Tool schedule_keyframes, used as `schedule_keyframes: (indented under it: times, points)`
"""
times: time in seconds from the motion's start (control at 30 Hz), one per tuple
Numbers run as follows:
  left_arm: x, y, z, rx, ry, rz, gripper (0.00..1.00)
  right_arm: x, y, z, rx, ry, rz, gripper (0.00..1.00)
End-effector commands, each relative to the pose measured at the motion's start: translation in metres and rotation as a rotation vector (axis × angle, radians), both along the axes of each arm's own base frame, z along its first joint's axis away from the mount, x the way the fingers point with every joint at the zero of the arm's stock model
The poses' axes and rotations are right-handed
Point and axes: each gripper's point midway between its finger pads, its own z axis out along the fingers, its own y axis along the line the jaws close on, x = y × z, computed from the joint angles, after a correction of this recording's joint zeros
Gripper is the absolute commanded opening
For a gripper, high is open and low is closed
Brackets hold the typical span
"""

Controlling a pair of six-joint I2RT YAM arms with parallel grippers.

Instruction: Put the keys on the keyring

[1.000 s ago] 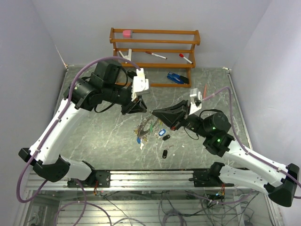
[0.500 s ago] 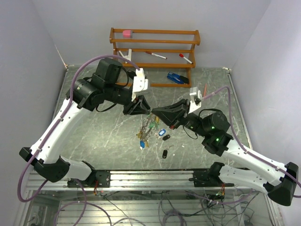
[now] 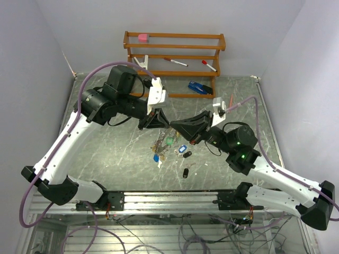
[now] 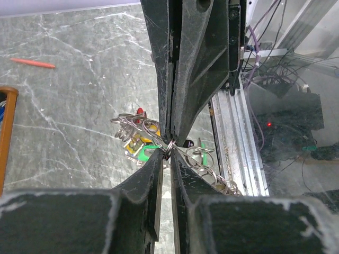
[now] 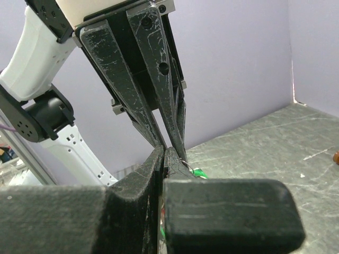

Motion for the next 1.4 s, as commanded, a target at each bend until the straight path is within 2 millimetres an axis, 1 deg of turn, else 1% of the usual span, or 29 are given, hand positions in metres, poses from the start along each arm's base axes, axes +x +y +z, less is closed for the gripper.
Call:
schedule_keyframes:
  times: [0.0, 0.17, 0.33, 0.5, 0.57, 0.8, 0.9, 1.0, 1.07, 1.1, 1.17, 1.2, 1.27, 1.33, 1.37]
  points:
    - [-0.008, 0.000, 0.008, -0.024, 0.001, -0.038, 0.19, -0.006, -0.017, 0.039, 0.147, -0.075, -0.034, 0.00]
    - [-0.015, -0.001, 0.004, -0.028, 0.048, -0.065, 0.19, -0.004, -0.021, 0.042, 0.160, -0.095, -0.059, 0.00]
    - [-0.025, -0.004, 0.006, -0.053, 0.098, -0.125, 0.26, -0.004, -0.018, 0.043, 0.170, -0.101, -0.052, 0.00]
    - [-0.032, -0.003, 0.003, -0.055, 0.120, -0.159, 0.28, -0.003, -0.017, 0.042, 0.187, -0.111, -0.052, 0.00]
    - [-0.031, -0.003, 0.003, -0.057, 0.112, -0.152, 0.28, -0.004, -0.016, 0.042, 0.190, -0.117, -0.046, 0.00]
    - [-0.016, -0.004, 0.014, -0.066, 0.041, -0.075, 0.28, -0.006, -0.012, 0.038, 0.193, -0.110, -0.019, 0.00]
    - [-0.014, -0.004, 0.018, -0.073, 0.027, -0.059, 0.27, -0.006, -0.010, 0.036, 0.183, -0.105, -0.016, 0.00]
    - [-0.013, -0.003, 0.014, -0.060, 0.029, -0.052, 0.26, -0.005, -0.012, 0.032, 0.167, -0.098, -0.025, 0.00]
    - [-0.006, -0.001, 0.003, -0.029, 0.043, -0.004, 0.22, 0.000, -0.015, 0.024, 0.128, -0.078, -0.064, 0.00]
    - [0.001, 0.001, -0.004, -0.005, 0.034, 0.035, 0.21, 0.003, -0.018, 0.016, 0.086, -0.063, -0.090, 0.00]
    - [0.015, 0.010, -0.016, 0.044, 0.001, 0.119, 0.20, 0.014, -0.025, -0.010, -0.029, 0.002, -0.164, 0.00]
    - [0.022, 0.015, -0.021, 0.064, -0.024, 0.163, 0.20, 0.018, -0.030, -0.030, -0.108, 0.053, -0.199, 0.00]
    - [0.037, 0.025, -0.030, 0.087, -0.048, 0.265, 0.21, 0.028, -0.044, -0.052, -0.183, 0.138, -0.285, 0.00]
    - [0.044, 0.030, -0.038, 0.080, -0.026, 0.324, 0.22, 0.033, -0.058, -0.070, -0.246, 0.212, -0.353, 0.00]
    - [0.049, 0.032, -0.040, 0.077, -0.016, 0.359, 0.23, 0.036, -0.063, -0.080, -0.287, 0.253, -0.385, 0.04]
